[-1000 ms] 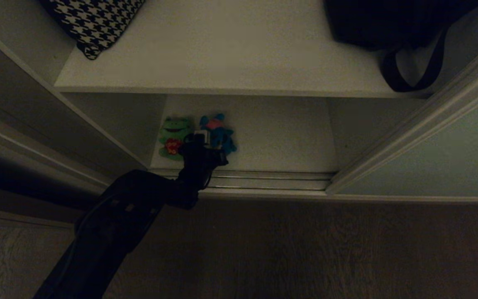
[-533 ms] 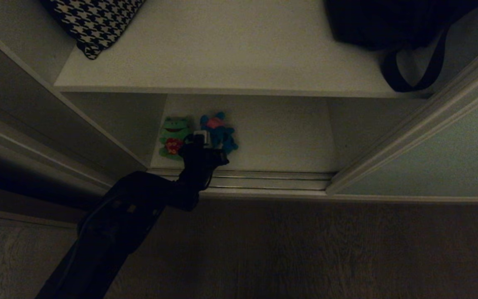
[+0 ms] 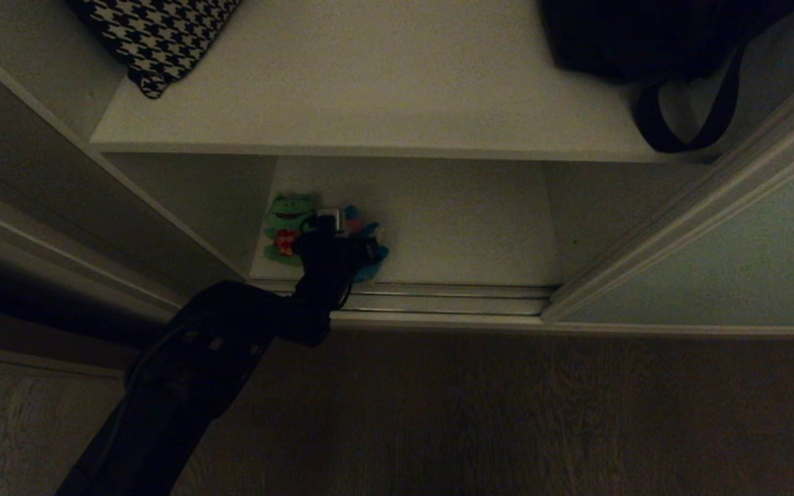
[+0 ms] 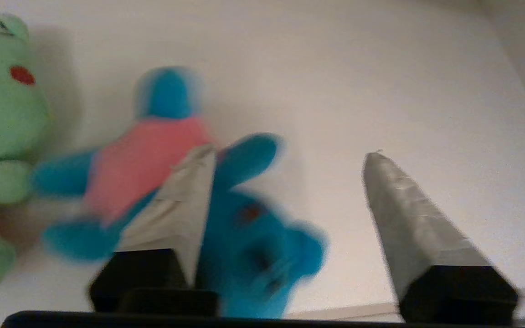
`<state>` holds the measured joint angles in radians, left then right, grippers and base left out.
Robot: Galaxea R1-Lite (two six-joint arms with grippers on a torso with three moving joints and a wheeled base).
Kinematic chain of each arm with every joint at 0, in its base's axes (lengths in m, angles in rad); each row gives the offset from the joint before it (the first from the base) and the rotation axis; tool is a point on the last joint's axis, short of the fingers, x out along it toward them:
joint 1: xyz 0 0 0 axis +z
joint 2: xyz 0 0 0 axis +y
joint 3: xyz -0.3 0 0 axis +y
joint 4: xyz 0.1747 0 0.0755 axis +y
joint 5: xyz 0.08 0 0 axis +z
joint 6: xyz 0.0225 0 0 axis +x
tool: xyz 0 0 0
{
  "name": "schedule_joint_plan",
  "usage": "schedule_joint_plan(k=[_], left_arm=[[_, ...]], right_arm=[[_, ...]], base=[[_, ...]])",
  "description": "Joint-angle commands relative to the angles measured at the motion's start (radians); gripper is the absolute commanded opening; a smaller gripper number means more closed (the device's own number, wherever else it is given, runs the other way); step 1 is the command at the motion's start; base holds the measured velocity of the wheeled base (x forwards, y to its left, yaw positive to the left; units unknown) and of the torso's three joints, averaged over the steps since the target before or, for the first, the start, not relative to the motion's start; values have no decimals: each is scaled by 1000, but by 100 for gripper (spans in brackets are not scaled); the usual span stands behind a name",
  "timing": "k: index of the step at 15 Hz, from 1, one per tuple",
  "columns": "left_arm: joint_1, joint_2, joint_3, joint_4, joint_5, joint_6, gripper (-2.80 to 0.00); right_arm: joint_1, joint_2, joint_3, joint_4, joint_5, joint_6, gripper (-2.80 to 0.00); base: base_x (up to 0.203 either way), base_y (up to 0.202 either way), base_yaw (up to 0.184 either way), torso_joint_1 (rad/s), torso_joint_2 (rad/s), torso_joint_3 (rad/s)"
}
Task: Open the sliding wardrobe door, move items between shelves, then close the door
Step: Place the blue doll on the lower shelf
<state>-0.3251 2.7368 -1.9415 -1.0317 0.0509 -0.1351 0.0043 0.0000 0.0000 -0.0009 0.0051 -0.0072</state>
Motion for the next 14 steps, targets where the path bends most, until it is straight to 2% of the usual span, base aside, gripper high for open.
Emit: schedule_joint_plan(k=[1, 3, 6, 9, 10, 11, 14], left_arm=[[-1, -18, 1, -14, 6, 0, 0], [-2, -54, 10, -8, 14, 0, 0], [-5, -108, 50, 73, 25, -2, 0], [-8, -179, 174, 157, 19, -15, 0], [-8, -202, 201, 198, 17, -45, 0], [-9, -217, 208, 227, 18, -74, -280], [-15, -290, 260, 282, 28, -97, -280]], right_arm=[[0, -3, 0, -1, 1, 0, -280], [0, -3, 0, 1, 1, 0, -280], [0, -3, 0, 0, 1, 0, -280], [0, -3, 0, -1, 1, 0, -280], [0, -3, 0, 0, 0, 0, -280], [0, -3, 0, 0, 0, 0, -280], [0, -2, 0, -1, 1, 0, -280]], base=[[0, 0, 0, 0, 0, 0], [0, 0, 0, 0, 0, 0], [0, 0, 0, 0, 0, 0], [0, 0, 0, 0, 0, 0], [0, 0, 0, 0, 0, 0], [0, 0, 0, 0, 0, 0], [0, 0, 0, 0, 0, 0]])
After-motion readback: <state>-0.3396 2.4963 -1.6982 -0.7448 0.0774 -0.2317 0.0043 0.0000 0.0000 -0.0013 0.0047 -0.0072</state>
